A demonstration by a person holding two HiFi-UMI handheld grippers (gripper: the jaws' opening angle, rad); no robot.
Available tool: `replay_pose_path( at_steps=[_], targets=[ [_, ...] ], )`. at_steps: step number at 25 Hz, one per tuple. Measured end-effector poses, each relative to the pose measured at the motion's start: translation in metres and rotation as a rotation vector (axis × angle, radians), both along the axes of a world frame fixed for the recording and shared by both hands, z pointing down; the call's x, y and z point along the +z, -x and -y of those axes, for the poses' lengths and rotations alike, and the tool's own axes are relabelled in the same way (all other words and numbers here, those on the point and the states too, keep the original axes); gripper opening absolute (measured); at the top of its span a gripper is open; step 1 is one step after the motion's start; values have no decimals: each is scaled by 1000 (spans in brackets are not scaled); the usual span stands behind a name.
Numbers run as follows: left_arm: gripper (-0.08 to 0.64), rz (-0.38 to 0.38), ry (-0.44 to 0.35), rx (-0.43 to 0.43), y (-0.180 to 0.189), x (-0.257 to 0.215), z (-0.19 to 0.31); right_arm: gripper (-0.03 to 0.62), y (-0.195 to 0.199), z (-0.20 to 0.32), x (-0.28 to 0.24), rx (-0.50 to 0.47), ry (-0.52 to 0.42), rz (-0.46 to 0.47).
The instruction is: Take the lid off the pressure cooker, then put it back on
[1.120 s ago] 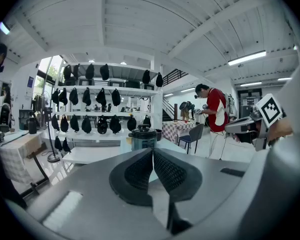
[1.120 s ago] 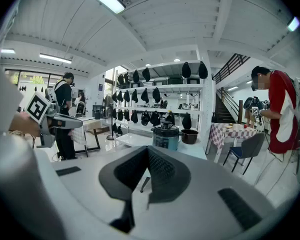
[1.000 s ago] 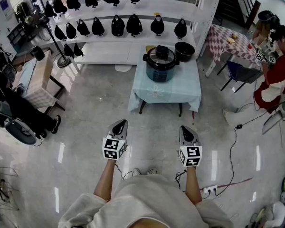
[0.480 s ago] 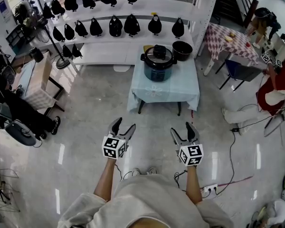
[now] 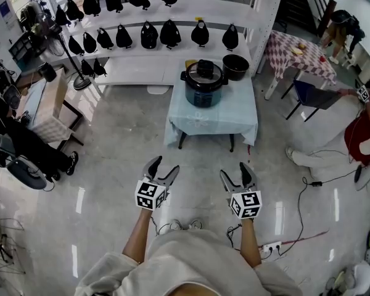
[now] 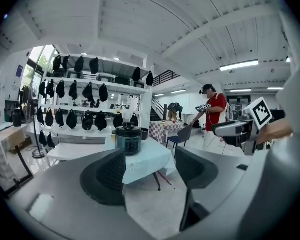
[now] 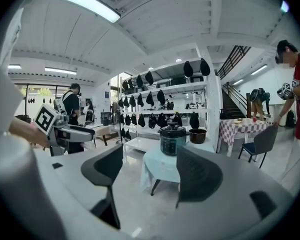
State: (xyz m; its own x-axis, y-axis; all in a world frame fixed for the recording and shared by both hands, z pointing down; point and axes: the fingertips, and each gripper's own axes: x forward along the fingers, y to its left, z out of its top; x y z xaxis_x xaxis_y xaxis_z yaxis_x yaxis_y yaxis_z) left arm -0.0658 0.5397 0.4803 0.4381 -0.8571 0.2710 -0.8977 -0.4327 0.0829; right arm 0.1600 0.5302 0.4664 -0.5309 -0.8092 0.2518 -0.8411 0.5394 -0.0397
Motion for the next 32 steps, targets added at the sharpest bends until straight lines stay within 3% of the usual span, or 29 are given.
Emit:
replay_pose_path(
  at_steps=[10,17,32],
  targets=[
    [295,-8,-1,-8,-21,10,9,311,-12,14,7,-27,1,2],
    [295,-13,-2,-7,-21,19,48,311,-11,51,20,-26,10,-3],
    [295,-34,-28,52,23,13,236,311,40,222,10,9,-8,-42]
  ],
)
